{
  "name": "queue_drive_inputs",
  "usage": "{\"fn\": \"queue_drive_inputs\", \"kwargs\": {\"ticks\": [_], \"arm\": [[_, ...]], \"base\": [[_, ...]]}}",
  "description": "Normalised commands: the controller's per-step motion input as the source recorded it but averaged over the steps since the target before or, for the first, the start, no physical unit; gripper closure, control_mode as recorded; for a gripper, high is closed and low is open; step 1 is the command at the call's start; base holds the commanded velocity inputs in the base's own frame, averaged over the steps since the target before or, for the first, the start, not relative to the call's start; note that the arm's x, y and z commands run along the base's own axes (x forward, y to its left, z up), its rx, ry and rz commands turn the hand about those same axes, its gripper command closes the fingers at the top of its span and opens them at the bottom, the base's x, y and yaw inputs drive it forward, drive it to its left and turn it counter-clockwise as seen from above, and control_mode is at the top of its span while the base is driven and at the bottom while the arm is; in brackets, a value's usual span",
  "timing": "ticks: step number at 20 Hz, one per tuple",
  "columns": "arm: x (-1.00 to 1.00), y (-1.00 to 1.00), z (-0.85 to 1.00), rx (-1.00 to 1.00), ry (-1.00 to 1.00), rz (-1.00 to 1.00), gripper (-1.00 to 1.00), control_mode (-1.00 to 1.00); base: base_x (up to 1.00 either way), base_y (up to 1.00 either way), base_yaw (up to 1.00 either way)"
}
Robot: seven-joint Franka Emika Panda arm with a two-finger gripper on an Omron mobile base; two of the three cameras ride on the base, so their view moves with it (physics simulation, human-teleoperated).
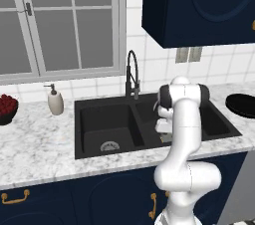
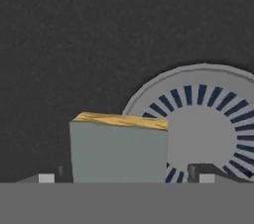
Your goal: Pick the pan and sponge and place them into the sink. Then turn on the water.
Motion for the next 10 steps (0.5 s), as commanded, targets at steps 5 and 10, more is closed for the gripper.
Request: {"fn": "queue_drive_inputs", "kwargs": {"ticks": [5,10], "arm": [[-0.56,-0.22,1.0,-0.01,-0.05,-0.01,-1.0,-1.0],[-0.77,-0.26,1.0,-0.08,-0.09,0.0,-1.0,-1.0]], "base": [[0.0,0.0,0.0],[0.0,0.0,0.0]]}}
